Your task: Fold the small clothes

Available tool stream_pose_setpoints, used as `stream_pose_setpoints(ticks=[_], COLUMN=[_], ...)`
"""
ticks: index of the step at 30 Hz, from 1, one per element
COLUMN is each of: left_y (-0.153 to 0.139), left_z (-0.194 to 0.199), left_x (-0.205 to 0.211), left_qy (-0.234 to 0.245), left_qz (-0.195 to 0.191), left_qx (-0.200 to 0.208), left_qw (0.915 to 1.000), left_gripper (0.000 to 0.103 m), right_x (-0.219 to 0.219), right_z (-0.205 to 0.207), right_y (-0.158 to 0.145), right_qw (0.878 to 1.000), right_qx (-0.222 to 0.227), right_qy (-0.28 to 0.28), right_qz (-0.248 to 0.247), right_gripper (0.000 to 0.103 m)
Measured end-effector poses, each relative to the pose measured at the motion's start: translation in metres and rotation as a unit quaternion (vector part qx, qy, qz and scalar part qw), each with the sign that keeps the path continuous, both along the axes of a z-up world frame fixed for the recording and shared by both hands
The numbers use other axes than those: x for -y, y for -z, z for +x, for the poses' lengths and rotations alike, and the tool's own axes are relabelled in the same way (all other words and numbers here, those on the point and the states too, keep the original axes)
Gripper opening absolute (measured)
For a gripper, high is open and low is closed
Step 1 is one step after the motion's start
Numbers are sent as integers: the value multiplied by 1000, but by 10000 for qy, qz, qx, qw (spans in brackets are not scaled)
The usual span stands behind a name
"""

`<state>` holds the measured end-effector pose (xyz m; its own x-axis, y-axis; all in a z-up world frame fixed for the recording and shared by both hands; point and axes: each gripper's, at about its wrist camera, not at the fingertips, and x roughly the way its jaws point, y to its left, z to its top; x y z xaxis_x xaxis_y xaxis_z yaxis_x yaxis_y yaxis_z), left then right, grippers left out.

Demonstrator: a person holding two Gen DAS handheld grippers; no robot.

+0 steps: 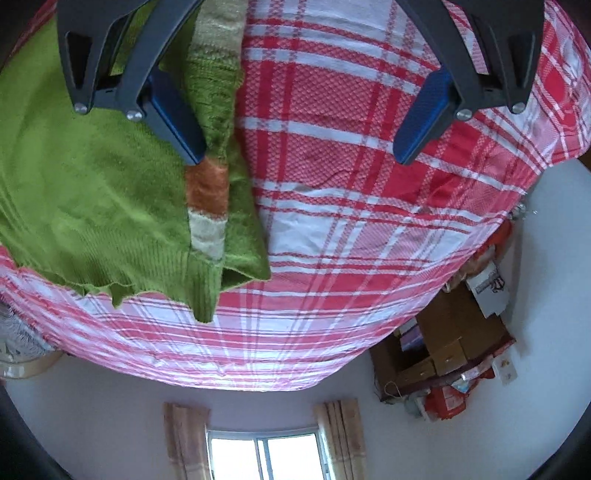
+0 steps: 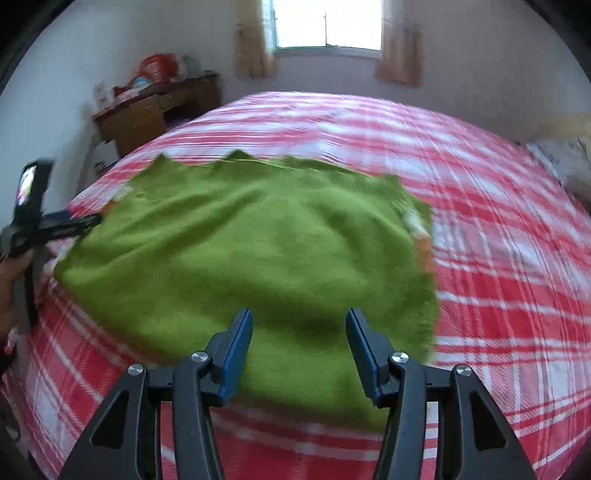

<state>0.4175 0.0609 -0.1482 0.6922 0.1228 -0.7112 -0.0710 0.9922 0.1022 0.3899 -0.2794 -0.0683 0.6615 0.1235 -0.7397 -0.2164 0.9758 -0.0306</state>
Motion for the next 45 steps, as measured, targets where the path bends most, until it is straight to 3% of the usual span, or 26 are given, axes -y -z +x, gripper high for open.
stream_pose_setpoints(ticks=[5,12,21,28,36,39,43,45], left_y=[5,6,3,1,4,4,5,7], left_z=[4,5,30,50,78,80,77,78], left_x=[-1,-6,-29,-14,-16,-12,-10,-14], left_qy=[76,148,348,789,944,1093,1407,1415], left_qz=[-163,-426,-1310,-1215,-1534,-1566,-1743,-1912], left_qx=[-60,-152,-291,-331,-399,-340,-327,-329], left_qw=[9998,9989,9904,9889,9828,9810,9740,9707], left_gripper=[103,103,103,101,92,76,38,23], right_x=[-68,-161,-218,-247,-280,-288,-294,-295], right_z=[-10,-21,-28,-29,-30,-25,-16,-18], right_y=[2,16,28,36,44,45,45,45], right_qw=[9962,9801,9662,9579,9468,9468,9498,9483], right_qx=[111,344,507,670,873,872,780,724], right_qy=[-782,-1750,-2213,-2370,-2509,-2479,-2473,-2597], right_qz=[-357,-872,-1218,-1476,-1814,-1860,-1750,-1674], right_gripper=[54,54,55,55,54,54,53,36])
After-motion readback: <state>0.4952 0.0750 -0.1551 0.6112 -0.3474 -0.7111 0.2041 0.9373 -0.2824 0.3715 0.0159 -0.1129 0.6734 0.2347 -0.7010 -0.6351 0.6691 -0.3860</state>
